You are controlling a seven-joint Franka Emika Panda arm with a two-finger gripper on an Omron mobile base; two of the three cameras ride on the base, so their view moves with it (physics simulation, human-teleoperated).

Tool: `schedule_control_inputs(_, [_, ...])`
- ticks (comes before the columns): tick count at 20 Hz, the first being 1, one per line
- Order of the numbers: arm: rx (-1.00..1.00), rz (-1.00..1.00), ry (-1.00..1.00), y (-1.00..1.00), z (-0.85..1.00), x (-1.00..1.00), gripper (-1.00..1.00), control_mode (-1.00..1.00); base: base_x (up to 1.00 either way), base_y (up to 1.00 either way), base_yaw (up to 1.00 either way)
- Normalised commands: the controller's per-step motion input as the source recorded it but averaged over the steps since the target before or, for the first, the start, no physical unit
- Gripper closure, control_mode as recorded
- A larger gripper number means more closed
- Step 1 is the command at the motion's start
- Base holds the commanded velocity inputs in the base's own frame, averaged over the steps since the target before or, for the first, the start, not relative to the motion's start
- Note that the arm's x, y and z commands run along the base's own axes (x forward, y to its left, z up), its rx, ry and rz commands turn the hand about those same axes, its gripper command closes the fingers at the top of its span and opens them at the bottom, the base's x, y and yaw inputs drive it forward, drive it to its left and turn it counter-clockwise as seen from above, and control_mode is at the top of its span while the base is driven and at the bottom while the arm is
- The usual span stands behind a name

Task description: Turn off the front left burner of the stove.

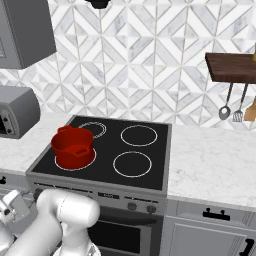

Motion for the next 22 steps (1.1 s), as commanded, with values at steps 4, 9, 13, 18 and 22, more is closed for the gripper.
schedule_control_inputs(4, [0.01, 0.11, 0.00, -0.04, 0.00, 0.25, -1.00, -1.00, 0.00, 0.00, 0.00])
schedule_control_inputs(9, [0.00, 0.07, 0.00, -0.05, -0.02, 0.11, -1.00, -1.00, 0.00, 0.00, 0.00])
schedule_control_inputs(13, [0.00, 0.05, 0.00, 0.00, -0.21, 0.00, -1.00, -1.00, 0.00, 0.00, 0.00])
schedule_control_inputs(18, [0.00, 0.02, 0.00, 0.00, -0.16, 0.15, -1.00, -1.00, 0.00, 0.00, 0.00])
schedule_control_inputs(22, [0.00, 0.00, 0.00, 0.00, -0.15, 0.21, -1.00, -1.00, 0.00, 0.00, 0.00])
